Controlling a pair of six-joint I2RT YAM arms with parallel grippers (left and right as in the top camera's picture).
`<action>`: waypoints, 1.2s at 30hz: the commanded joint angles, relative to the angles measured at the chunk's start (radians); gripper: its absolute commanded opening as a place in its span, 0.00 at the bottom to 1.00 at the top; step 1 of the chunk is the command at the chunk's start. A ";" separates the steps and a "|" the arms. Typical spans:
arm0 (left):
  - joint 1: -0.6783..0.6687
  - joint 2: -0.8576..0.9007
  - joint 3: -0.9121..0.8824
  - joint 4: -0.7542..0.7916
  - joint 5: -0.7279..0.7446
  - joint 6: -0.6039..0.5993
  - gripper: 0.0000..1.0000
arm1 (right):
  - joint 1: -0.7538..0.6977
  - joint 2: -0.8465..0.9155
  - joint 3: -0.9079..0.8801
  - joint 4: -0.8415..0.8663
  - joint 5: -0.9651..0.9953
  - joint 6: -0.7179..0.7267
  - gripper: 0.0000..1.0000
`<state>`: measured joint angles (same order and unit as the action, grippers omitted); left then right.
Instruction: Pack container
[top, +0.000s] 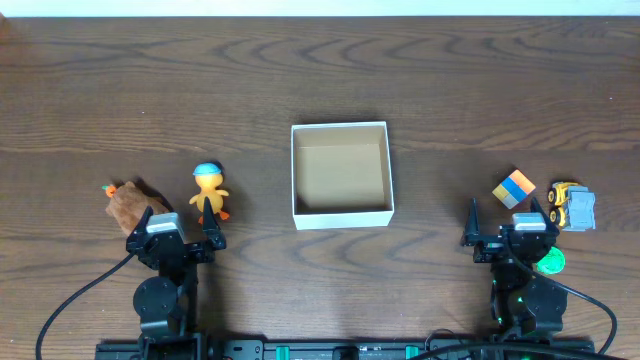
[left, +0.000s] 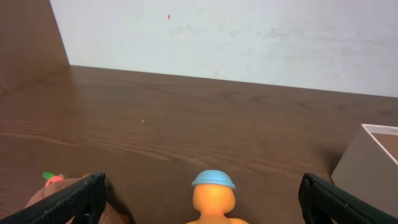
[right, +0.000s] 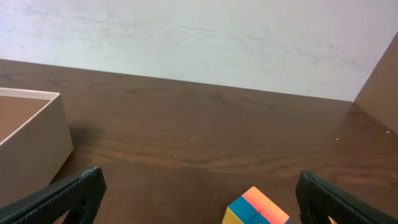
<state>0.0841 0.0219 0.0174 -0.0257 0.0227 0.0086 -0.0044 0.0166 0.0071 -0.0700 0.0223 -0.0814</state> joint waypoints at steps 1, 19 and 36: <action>0.005 0.002 -0.013 -0.045 -0.016 0.017 0.98 | -0.003 -0.010 -0.002 -0.005 -0.003 -0.010 0.99; 0.005 0.002 -0.013 -0.045 -0.015 0.017 0.98 | -0.002 -0.010 -0.002 -0.003 -0.010 -0.009 0.99; 0.005 0.018 0.063 -0.152 0.050 -0.277 0.98 | -0.002 0.001 0.087 -0.071 -0.077 0.225 0.99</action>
<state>0.0841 0.0254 0.0475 -0.0959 0.0402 -0.1356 -0.0044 0.0174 0.0219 -0.1032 -0.0383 0.1280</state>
